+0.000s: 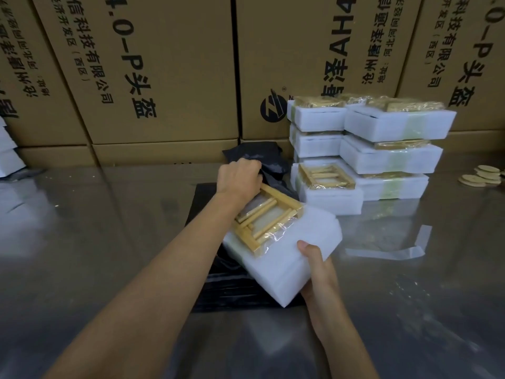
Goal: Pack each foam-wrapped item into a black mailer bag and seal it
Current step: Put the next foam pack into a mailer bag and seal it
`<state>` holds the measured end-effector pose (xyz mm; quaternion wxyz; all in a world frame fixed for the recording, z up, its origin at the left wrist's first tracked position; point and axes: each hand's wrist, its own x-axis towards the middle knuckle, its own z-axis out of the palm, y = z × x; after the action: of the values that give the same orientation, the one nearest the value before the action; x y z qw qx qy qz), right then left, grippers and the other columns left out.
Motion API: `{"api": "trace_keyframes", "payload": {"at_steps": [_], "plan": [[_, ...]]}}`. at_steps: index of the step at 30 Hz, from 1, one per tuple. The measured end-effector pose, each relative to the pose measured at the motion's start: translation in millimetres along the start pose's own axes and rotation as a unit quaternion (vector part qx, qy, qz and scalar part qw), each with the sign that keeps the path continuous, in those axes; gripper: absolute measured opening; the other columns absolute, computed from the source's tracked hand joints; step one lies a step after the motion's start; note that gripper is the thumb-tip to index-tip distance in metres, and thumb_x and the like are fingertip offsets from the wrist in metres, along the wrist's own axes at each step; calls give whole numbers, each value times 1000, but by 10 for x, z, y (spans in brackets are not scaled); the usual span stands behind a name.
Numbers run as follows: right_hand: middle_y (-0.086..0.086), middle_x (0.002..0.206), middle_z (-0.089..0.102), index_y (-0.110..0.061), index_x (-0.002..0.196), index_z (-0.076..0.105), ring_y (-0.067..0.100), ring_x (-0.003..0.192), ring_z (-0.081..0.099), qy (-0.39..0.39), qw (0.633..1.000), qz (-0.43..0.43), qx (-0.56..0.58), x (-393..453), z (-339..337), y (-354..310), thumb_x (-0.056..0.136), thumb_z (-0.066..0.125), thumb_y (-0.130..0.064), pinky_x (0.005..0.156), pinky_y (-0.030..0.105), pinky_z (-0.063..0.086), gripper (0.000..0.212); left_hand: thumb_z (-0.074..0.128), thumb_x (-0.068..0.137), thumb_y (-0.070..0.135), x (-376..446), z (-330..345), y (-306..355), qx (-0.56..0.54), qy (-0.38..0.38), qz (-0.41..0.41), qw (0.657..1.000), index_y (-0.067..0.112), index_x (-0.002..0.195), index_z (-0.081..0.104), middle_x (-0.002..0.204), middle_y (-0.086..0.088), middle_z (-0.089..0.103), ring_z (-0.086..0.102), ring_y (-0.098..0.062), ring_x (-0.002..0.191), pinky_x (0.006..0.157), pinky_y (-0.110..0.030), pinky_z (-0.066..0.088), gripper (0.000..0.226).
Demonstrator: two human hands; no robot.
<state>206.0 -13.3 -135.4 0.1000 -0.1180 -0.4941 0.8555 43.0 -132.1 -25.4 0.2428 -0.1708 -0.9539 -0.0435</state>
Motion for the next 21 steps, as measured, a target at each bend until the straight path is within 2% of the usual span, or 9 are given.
{"api": "trace_keyframes", "payload": {"at_steps": [2,4,7,10,12,14,17,19,21], "plan": [[-6,111,76,-35,122,63,13,100,73,-13,1000,-14,-20,-13,-12,3,57,77,-49,79,33,57,68,49,100,28,106,-35,59,17,-3,22,1000,16,104,65,105,-9,67,64,-33,97,69,-36,42,20],[-7,112,76,-37,121,63,13,102,72,-18,999,-19,-20,-19,-28,3,59,76,-50,83,35,55,64,51,99,30,148,-73,103,9,0,60,998,17,96,62,101,-8,67,64,-33,94,70,-37,44,18],[-6,113,76,-34,125,62,14,103,73,-15,1000,-6,8,-22,-35,5,62,75,-50,81,34,57,67,54,97,33,70,-116,173,-35,-12,135,990,23,84,52,89,-5,65,62,-30,85,65,-36,42,16],[-3,116,75,-31,130,61,16,105,73,-20,999,4,50,-26,-16,-2,67,76,-45,74,31,60,65,56,93,38,-135,-102,174,-51,12,142,989,24,87,54,82,2,63,61,-26,78,61,-36,43,15],[0,120,74,-30,133,60,19,109,72,-22,996,15,89,-22,-22,-5,75,77,-40,74,32,61,62,54,95,41,-300,-59,78,-70,47,104,991,26,92,52,87,5,63,60,-21,80,61,-34,41,15],[1,123,73,-30,136,58,21,112,70,-27,993,31,115,-15,-46,-2,78,77,-40,75,34,61,62,52,97,41,-487,7,-79,-86,68,50,993,23,101,53,98,4,60,56,-18,90,61,-33,41,18],[-3,121,73,-35,136,56,18,108,72,-39,996,41,64,-8,-77,-10,73,78,-53,73,36,61,69,55,96,39,-805,130,-296,-68,45,-62,995,18,121,49,116,-5,50,50,-22,107,62,-35,43,33],[-4,103,78,-35,127,60,17,83,76,-10,998,55,-3,0,-65,-19,65,74,-68,56,35,57,72,59,94,38,-1027,222,-394,-67,4,-154,986,15,128,43,122,-11,46,50,-29,108,64,-37,44,44],[4,80,75,-26,120,63,21,54,65,14,997,59,-48,16,-39,-8,58,70,-75,42,29,45,79,56,96,35,-1220,319,-462,-105,-46,-223,968,14,131,41,121,-15,52,56,-35,103,68,-39,45,43]]}}
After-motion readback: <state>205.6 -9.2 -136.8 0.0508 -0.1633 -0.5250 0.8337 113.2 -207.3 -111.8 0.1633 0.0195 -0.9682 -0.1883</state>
